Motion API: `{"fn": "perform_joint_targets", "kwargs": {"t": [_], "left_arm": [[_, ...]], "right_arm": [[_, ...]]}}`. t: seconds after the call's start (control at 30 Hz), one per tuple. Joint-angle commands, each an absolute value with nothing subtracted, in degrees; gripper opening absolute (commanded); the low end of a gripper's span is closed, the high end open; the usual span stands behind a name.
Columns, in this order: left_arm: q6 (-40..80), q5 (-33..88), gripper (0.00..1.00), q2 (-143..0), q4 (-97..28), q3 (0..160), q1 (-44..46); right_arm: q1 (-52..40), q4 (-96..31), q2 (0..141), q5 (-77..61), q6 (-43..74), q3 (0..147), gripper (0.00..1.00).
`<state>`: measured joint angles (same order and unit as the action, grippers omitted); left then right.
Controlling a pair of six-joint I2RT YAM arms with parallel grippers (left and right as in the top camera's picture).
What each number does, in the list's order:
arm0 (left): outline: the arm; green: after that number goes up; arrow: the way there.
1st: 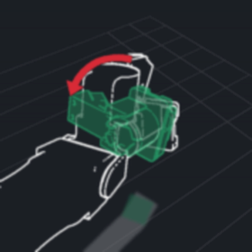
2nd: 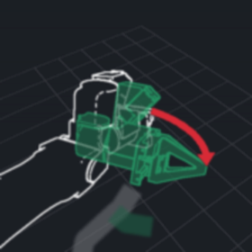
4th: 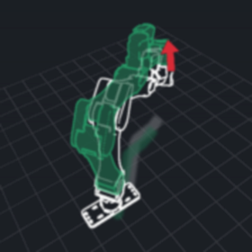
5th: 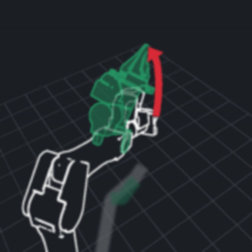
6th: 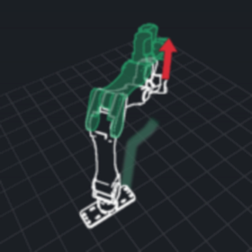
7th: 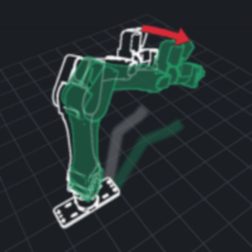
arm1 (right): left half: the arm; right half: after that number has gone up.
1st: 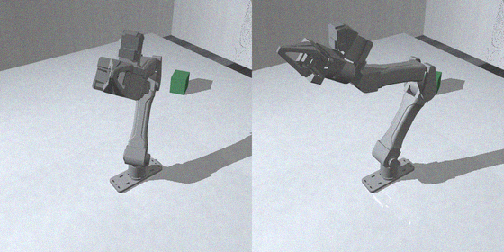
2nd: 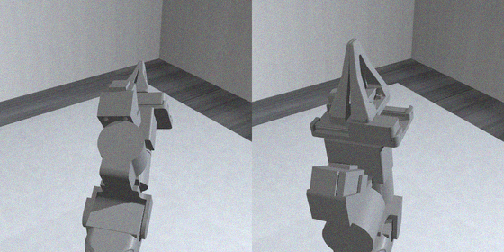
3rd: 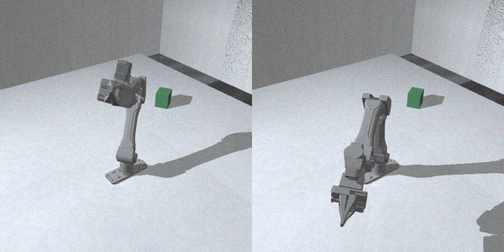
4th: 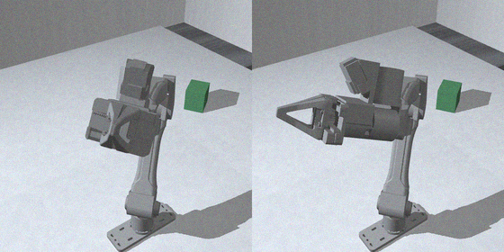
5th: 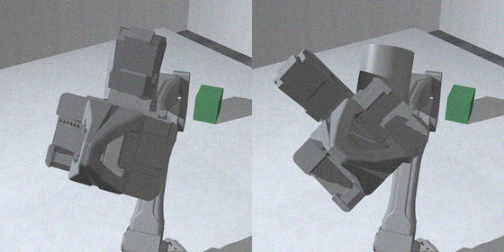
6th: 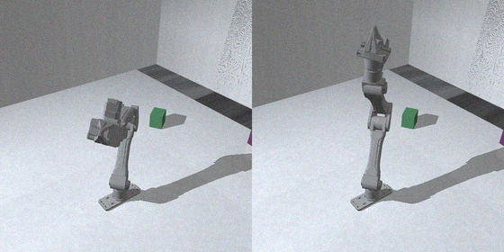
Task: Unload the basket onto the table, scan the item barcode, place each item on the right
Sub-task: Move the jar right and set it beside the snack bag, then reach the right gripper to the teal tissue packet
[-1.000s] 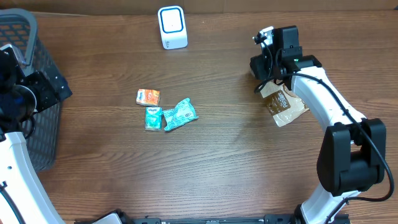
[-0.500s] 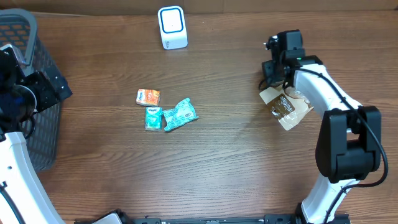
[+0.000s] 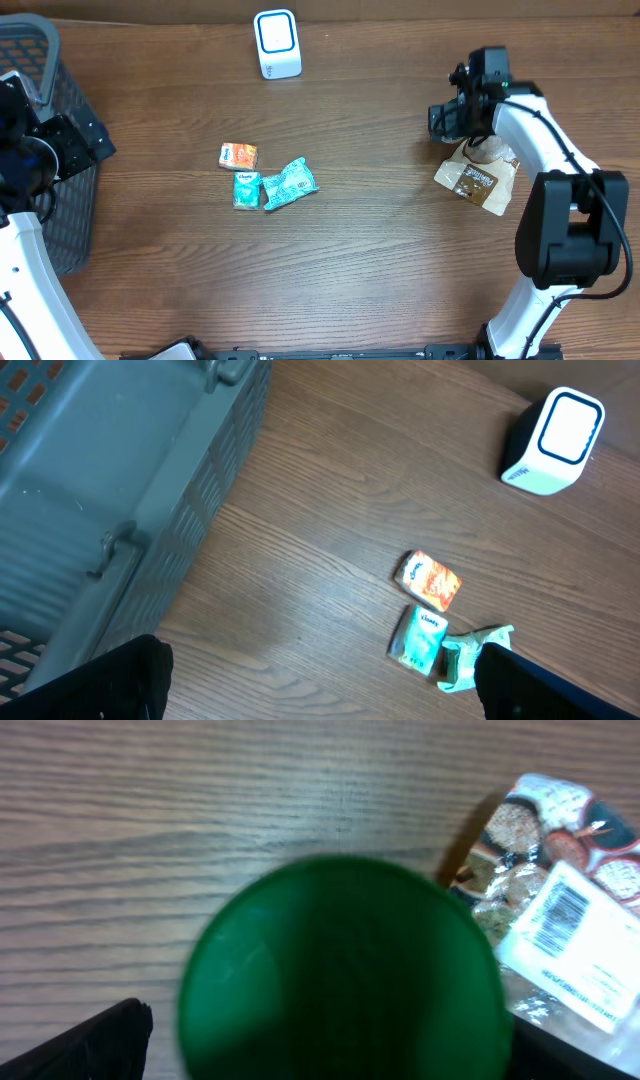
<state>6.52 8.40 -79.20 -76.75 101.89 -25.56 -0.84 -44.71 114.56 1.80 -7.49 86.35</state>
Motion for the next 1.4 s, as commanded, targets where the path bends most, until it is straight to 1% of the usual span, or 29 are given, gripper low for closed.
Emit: {"fn": "perform_joint_targets", "kwargs": {"t": [0.0,0.07,0.13,0.23,0.4,0.47,0.53,0.57,0.67,0.73,0.77,0.83,0.93,1.0,1.03,1.23,1.37], "left_arm": [[7.3,9.0,1.00,-79.4,-76.7,102.4,-25.8],[7.3,9.0,1.00,-79.4,-76.7,102.4,-25.8],[7.3,9.0,1.00,-79.4,-76.7,102.4,-25.8],[7.3,9.0,1.00,-79.4,-76.7,102.4,-25.8],[7.3,9.0,0.99,-79.4,-76.7,102.4,-25.8],[7.3,9.0,0.99,-79.4,-76.7,102.4,-25.8],[7.3,9.0,1.00,-79.4,-76.7,102.4,-25.8],[7.3,9.0,1.00,-79.4,-76.7,102.4,-25.8],[7.3,9.0,0.99,-79.4,-76.7,102.4,-25.8],[7.3,9.0,0.99,-79.4,-76.7,102.4,-25.8],[7.3,9.0,1.00,-79.4,-76.7,102.4,-25.8],[7.3,9.0,1.00,-79.4,-76.7,102.4,-25.8],[7.3,9.0,1.00,-79.4,-76.7,102.4,-25.8],[7.3,9.0,1.00,-79.4,-76.7,102.4,-25.8],[7.3,9.0,1.00,-79.4,-76.7,102.4,-25.8],[7.3,9.0,1.00,-79.4,-76.7,102.4,-25.8],[7.3,9.0,1.00,-79.4,-76.7,102.4,-25.8]], "right_arm": [[-0.9,-48.4,113.2,1.1,-4.8,95.9,1.00],[-1.0,-52.8,112.6,0.2,-1.5,101.0,1.00],[-1.2,-56.9,112.2,-4.3,2.8,105.9,1.00],[-1.3,-61.8,112.1,-16.3,7.1,110.9,1.00],[-2.2,-61.4,112.7,-34.2,7.5,111.0,1.00],[-3.7,-61.7,113.2,-35.7,7.6,110.6,0.92],[-5.8,-62.8,114.1,-35.7,7.8,110.5,0.79],[-6.9,-63.2,114.6,-35.6,8.6,110.3,0.75],[-11.0,-63.3,115.9,-35.6,11.9,109.0,0.64],[-14.2,-62.1,116.7,-34.7,13.9,107.4,0.61],[-15.7,-61.5,117.0,-33.6,15.0,106.8,0.57],[-19.1,-60.5,118.2,-29.7,17.7,105.9,0.40],[-23.7,-60.3,120.4,-23.5,21.1,105.7,0.18],[-26.4,-60.2,121.7,-20.1,24.5,105.6,0.07],[-27.6,-60.1,122.1,-19.2,25.7,105.4,0.04],[-33.6,-57.5,124.5,-17.1,28.8,103.6,0.04],[-36.6,-56.0,125.0,-12.8,32.3,101.7,0.04]]}}
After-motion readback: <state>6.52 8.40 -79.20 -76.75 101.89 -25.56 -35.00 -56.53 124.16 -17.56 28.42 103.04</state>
